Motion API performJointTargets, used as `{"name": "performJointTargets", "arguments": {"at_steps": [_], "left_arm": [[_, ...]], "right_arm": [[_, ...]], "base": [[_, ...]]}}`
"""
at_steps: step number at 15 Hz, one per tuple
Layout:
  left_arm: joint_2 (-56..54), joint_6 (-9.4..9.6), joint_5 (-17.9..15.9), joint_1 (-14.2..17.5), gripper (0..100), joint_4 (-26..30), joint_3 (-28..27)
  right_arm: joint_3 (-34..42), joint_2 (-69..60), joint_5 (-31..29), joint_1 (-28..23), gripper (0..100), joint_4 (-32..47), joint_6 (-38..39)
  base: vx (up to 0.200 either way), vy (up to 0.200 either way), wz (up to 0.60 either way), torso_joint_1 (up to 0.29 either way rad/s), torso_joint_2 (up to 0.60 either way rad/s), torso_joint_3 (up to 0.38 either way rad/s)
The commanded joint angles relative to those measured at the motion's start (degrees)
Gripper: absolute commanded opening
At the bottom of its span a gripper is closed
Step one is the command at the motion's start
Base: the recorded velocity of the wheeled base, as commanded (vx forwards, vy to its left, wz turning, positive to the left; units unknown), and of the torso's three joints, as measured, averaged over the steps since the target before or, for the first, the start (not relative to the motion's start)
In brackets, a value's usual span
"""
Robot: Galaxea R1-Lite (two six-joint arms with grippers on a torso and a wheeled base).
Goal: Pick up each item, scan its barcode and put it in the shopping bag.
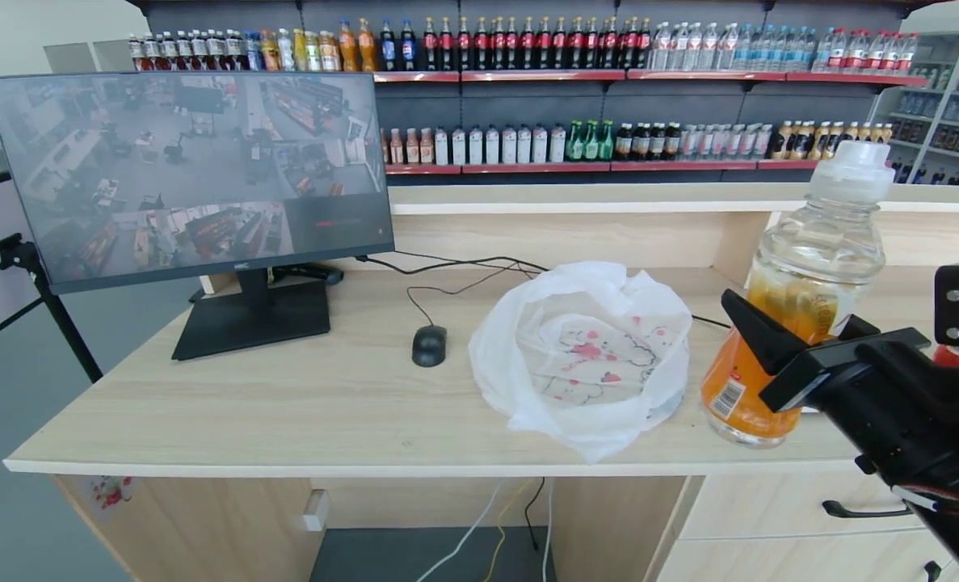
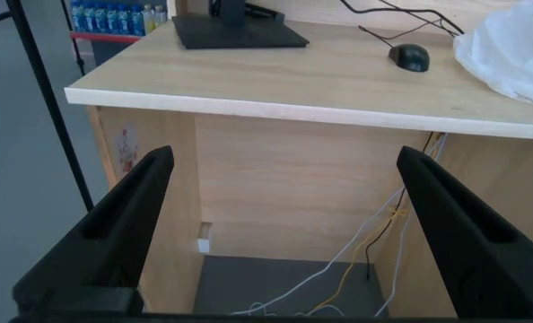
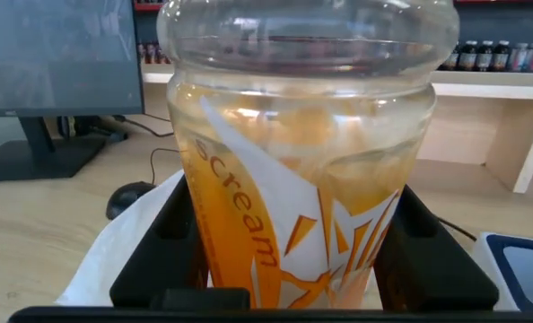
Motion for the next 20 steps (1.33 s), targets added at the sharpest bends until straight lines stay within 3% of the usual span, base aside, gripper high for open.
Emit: {"name": "performJointTargets", "arguments": {"at_steps": [1, 14, 17, 20], "left_arm": [[0.0, 0.01, 0.0, 0.0, 100, 0.0, 0.1], [0.0, 0.1, 0.0, 0.0, 100, 0.0, 0.0], [0.0, 0.01, 0.0, 0.0, 100, 0.0, 0.1], [0.0, 0.01, 0.0, 0.0, 100, 0.0, 0.1]], "right_arm": [[-0.2, 0.3, 0.0, 0.1, 0, -0.1, 0.0], [0.7, -0.2, 1.8, 2.4, 0, -0.1, -0.1], [0.7, -0.1, 1.8, 2.5, 0, -0.1, -0.1], [0.1, 0.1, 1.8, 2.5, 0, -0.1, -0.3]], "base": [[0.0, 0.0, 0.0, 0.0, 0.0, 0.0], [0.0, 0.0, 0.0, 0.0, 0.0, 0.0], [0.2, 0.0, 0.0, -0.009, 0.0, 0.002], [0.0, 0.0, 0.0, 0.0, 0.0, 0.0]]}}
